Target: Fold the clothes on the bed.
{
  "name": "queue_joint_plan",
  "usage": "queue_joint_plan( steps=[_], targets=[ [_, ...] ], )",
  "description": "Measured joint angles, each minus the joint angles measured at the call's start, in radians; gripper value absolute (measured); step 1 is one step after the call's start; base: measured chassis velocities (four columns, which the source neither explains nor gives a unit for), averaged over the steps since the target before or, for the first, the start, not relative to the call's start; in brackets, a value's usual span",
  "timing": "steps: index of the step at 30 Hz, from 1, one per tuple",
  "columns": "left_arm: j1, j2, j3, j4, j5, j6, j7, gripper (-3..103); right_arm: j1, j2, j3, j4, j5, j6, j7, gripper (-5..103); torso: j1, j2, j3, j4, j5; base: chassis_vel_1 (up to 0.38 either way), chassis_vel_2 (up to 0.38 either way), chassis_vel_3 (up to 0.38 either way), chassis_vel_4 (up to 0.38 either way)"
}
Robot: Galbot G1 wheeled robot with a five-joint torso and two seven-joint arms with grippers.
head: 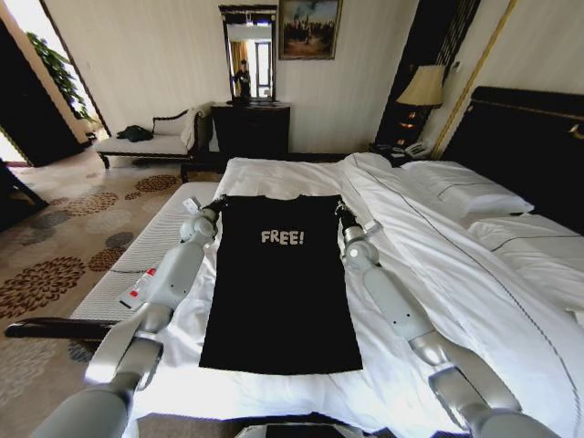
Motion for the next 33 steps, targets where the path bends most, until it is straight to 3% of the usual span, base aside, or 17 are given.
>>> queue_joint_plan(
  steps=[5, 12, 16, 19, 22, 24, 29, 33],
  targets=[
    [0.068, 0.041, -0.004, -0.117, -0.020, -0.008, 0.003, 0, -0.052, -0.051, 0.004, 0.077, -0.022, 0.020, -0.014, 0, 0.000, 0.000, 0.000, -0.0009, 0.0002, 0.000, 0.000, 0.000, 0.000],
    [0.322, 0.122, -0.064, -0.370, -0.029, -0.015, -0.006, 0, -0.258, -0.131, 0.065, 0.273, -0.055, 0.021, 0.015, 0, 0.000, 0.000, 0.000, 0.0004, -0.0002, 0.000, 0.000, 0.000, 0.000],
    [0.453, 0.153, -0.109, -0.469, -0.029, -0.020, -0.015, 0, -0.395, -0.160, 0.095, 0.365, -0.087, 0.018, 0.050, 0, -0.001, 0.000, 0.000, -0.0010, -0.0001, 0.000, 0.000, 0.000, 0.000],
    [0.528, 0.165, -0.141, -0.521, -0.024, -0.021, -0.022, 0, -0.448, -0.162, 0.102, 0.397, -0.095, 0.015, 0.070, 0, -0.001, 0.000, 0.000, -0.0009, 0.0003, 0.000, 0.000, 0.000, 0.000],
    [0.680, 0.179, -0.206, -0.633, -0.014, -0.021, -0.034, 0, -0.522, -0.159, 0.109, 0.443, -0.104, 0.011, 0.109, 0, -0.001, 0.000, 0.000, 0.0002, -0.0001, 0.000, 0.000, 0.000, 0.000],
    [0.710, 0.182, -0.219, -0.659, -0.013, -0.021, -0.034, 0, -0.539, -0.158, 0.112, 0.453, -0.106, 0.010, 0.117, 0, 0.000, 0.000, 0.000, 0.0003, -0.0001, 0.000, 0.000, 0.000, 0.000],
    [0.920, 0.196, -0.295, -0.801, 0.002, -0.020, -0.040, 0, -0.658, -0.154, 0.127, 0.515, -0.128, 0.009, 0.152, 0, -0.001, 0.000, 0.000, -0.0003, 0.0002, 0.000, 0.000, 0.000, 0.000],
    [1.027, 0.191, -0.315, -0.837, 0.033, -0.022, -0.034, 0, -0.747, -0.143, 0.138, 0.546, -0.146, 0.011, 0.171, 0, 0.000, 0.000, 0.000, -0.0003, 0.0000, 0.000, 0.000, 0.000, 0.000]
  ],
)
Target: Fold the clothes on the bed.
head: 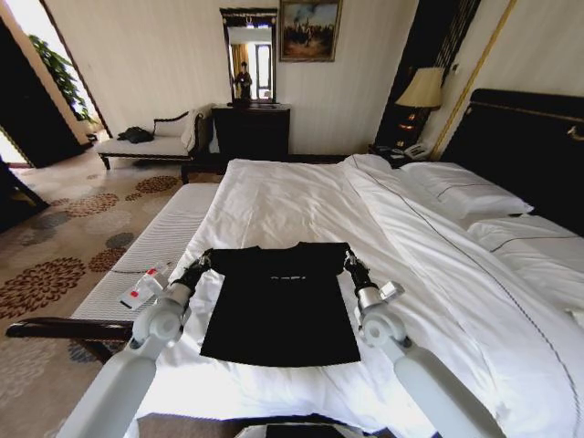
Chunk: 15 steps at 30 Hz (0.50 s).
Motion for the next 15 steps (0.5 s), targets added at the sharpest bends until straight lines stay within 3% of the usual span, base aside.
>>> queue_joint_plan(
  steps=[5, 15],
  targets=[
    [0.135, -0.018, -0.012, -0.015, 0.047, -0.005, 0.009, 0, -0.132, 0.035, 0.018, 0.027, -0.041, 0.011, 0.024, 0, 0.000, 0.000, 0.000, 0.0000, 0.0001, 0.000, 0.000, 0.000, 0.000],
    [0.235, -0.035, 0.002, -0.014, 0.118, -0.007, 0.013, 0, -0.297, 0.102, 0.039, 0.036, -0.101, 0.038, 0.039, 0, 0.000, 0.000, 0.000, -0.0002, 0.0002, 0.000, 0.000, 0.000, 0.000]
  ],
)
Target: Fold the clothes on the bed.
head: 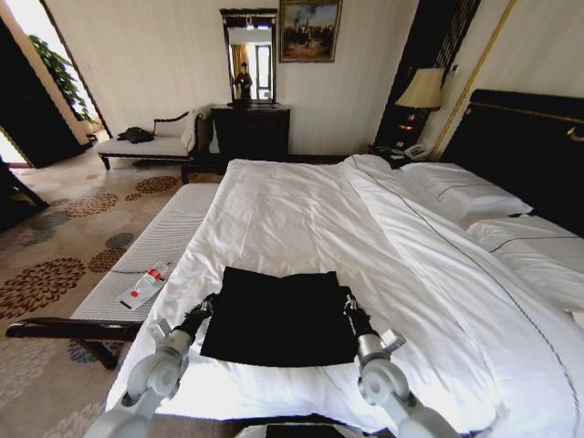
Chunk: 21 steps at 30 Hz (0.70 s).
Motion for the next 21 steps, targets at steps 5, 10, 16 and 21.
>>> queue_joint_plan(
  steps=[5, 10, 16, 21],
  targets=[
    [0.038, -0.014, -0.006, -0.013, 0.020, -0.004, 0.009, 0, -0.038, 0.020, 0.000, 0.001, -0.023, 0.012, 0.000, 0, 0.000, 0.000, 0.000, 0.0002, -0.0002, 0.000, 0.000, 0.000, 0.000],
    [0.081, -0.021, -0.026, -0.034, 0.032, -0.006, 0.023, 0, -0.065, 0.041, -0.001, 0.016, -0.034, 0.018, 0.008, 0, 0.000, 0.000, 0.000, 0.0003, 0.0000, 0.000, 0.000, 0.000, 0.000],
    [0.114, -0.023, -0.044, -0.048, 0.038, -0.013, 0.037, 0, -0.099, 0.048, 0.008, 0.052, -0.032, 0.014, 0.020, 0, 0.000, 0.000, 0.000, 0.0003, -0.0002, 0.000, 0.000, 0.000, 0.000],
    [0.107, -0.027, -0.056, -0.025, 0.050, -0.019, 0.039, 0, -0.104, 0.050, 0.014, 0.034, -0.043, 0.004, 0.027, 0, 0.000, 0.000, 0.000, 0.0003, -0.0001, 0.000, 0.000, 0.000, 0.000]
  ],
)
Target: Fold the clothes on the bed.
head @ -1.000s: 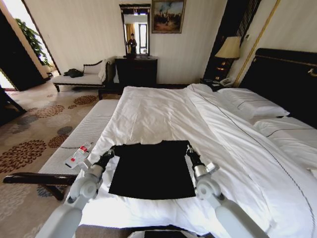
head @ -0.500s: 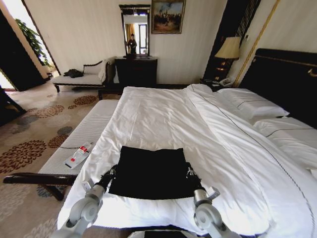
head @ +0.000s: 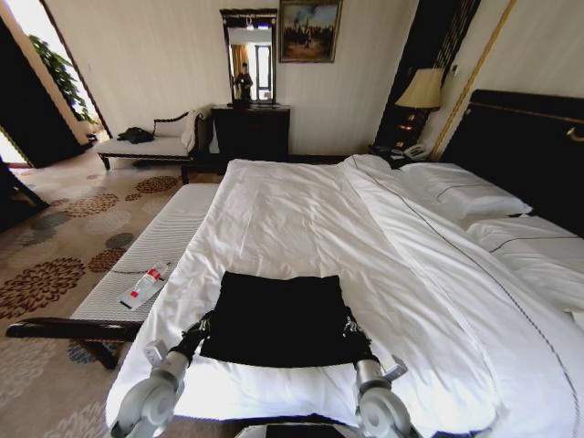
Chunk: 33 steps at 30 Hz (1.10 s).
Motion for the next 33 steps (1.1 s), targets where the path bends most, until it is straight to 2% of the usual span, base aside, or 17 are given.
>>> queue_joint_plan(
  steps=[5, 6, 9, 10, 11, 14, 16, 18, 19, 21, 22, 23, 24, 26, 28, 29, 33],
  targets=[
    [-0.009, -0.001, -0.005, -0.001, 0.000, 0.000, -0.005, -1, 0.000, 0.000, 0.006, -0.011, -0.021, -0.003, -0.001, -2, 0.000, 0.000, 0.000, -0.0001, 0.0000, 0.000, 0.000, 0.000, 0.000],
    [-0.006, 0.010, -0.015, -0.040, 0.006, 0.000, 0.003, 10, -0.006, 0.000, 0.026, 0.025, -0.035, 0.004, -0.013, 18, 0.000, 0.000, 0.000, -0.0001, 0.0001, 0.000, 0.000, 0.000, 0.000],
    [-0.016, 0.024, -0.044, -0.073, 0.005, -0.001, 0.024, 26, -0.019, -0.002, 0.067, 0.081, -0.038, 0.011, -0.016, 34, 0.000, 0.000, 0.000, 0.0001, 0.0002, 0.000, 0.000, 0.000, 0.000],
    [-0.030, 0.029, -0.051, -0.075, -0.002, -0.001, 0.030, 31, -0.023, -0.004, 0.080, 0.094, -0.037, 0.012, -0.016, 34, 0.000, 0.000, 0.000, 0.0001, 0.0001, 0.000, 0.000, 0.000, 0.000],
    [-0.030, 0.029, -0.051, -0.075, -0.002, -0.001, 0.030, 31, -0.023, -0.004, 0.080, 0.094, -0.037, 0.012, -0.016, 34, 0.000, 0.000, 0.000, 0.0001, 0.0001, 0.000, 0.000, 0.000, 0.000],
    [-0.116, 0.041, -0.053, -0.049, -0.047, 0.016, 0.026, 42, -0.020, -0.010, 0.110, 0.108, -0.013, 0.013, -0.013, 51, 0.000, 0.000, 0.000, -0.0002, 0.0003, 0.000, 0.000, 0.000, 0.000],
    [-0.144, 0.042, -0.046, -0.034, -0.060, 0.023, 0.017, 47, -0.013, -0.011, 0.114, 0.106, -0.004, 0.013, -0.012, 51, 0.000, 0.000, 0.000, -0.0002, 0.0000, 0.000, 0.000, 0.000, 0.000],
    [-0.276, 0.036, 0.003, 0.051, -0.098, 0.052, -0.013, 58, 0.024, -0.011, 0.113, 0.071, 0.016, 0.011, -0.003, 61, 0.000, 0.000, 0.000, -0.0003, -0.0001, 0.000, 0.000, 0.000, 0.000],
    [-0.318, 0.028, 0.014, 0.088, -0.103, 0.060, -0.019, 58, 0.041, -0.011, 0.105, 0.055, 0.021, 0.009, -0.001, 68, 0.000, 0.000, 0.000, -0.0013, -0.0002, 0.000, 0.000, 0.000, 0.000],
    [-0.349, 0.016, 0.020, 0.128, -0.104, 0.067, -0.019, 64, 0.068, -0.015, 0.085, 0.031, 0.030, 0.004, 0.003, 73, 0.000, 0.000, 0.000, -0.0017, -0.0001, 0.000, 0.000, 0.000, 0.000],
    [-0.374, 0.004, 0.024, 0.170, -0.100, 0.073, -0.021, 69, 0.096, -0.017, 0.065, 0.008, 0.039, -0.003, 0.005, 73, 0.000, 0.000, 0.000, -0.0001, 0.0003, 0.000, 0.000, 0.000, 0.000],
    [-0.415, -0.012, 0.040, 0.237, -0.089, 0.081, -0.022, 74, 0.118, -0.016, 0.050, -0.015, 0.047, -0.007, 0.008, 84, 0.000, 0.000, 0.000, 0.0012, 0.0004, 0.000, 0.000, 0.000, 0.000],
    [-0.453, -0.023, 0.059, 0.290, -0.082, 0.088, -0.023, 80, 0.127, -0.014, 0.044, -0.028, 0.053, -0.009, 0.010, 89, 0.000, 0.000, 0.000, 0.0009, 0.0003, 0.000, 0.000, 0.000, 0.000],
    [-0.471, -0.028, 0.069, 0.315, -0.081, 0.093, -0.023, 85, 0.130, -0.014, 0.042, -0.034, 0.054, -0.010, 0.010, 89, 0.000, 0.000, 0.000, 0.0007, 0.0000, 0.000, 0.000, 0.000, 0.000],
    [-0.529, -0.045, 0.101, 0.384, -0.075, 0.100, -0.023, 90, 0.144, -0.020, 0.041, -0.058, 0.058, -0.010, 0.012, 98, 0.000, 0.000, 0.000, -0.0007, 0.0000, 0.000, 0.000, 0.000, 0.000],
    [-0.556, -0.052, 0.119, 0.414, -0.071, 0.101, -0.024, 96, 0.153, -0.025, 0.042, -0.068, 0.061, -0.010, 0.012, 99, 0.000, 0.000, 0.000, -0.0004, -0.0001, 0.000, 0.000, 0.000, 0.000],
    [-0.623, -0.066, 0.164, 0.475, -0.069, 0.102, -0.024, 100, 0.175, -0.028, 0.044, -0.091, 0.070, -0.010, 0.015, 100, 0.000, 0.000, 0.000, 0.0001, 0.0004, 0.000, 0.000, 0.000, 0.000]
  ],
)
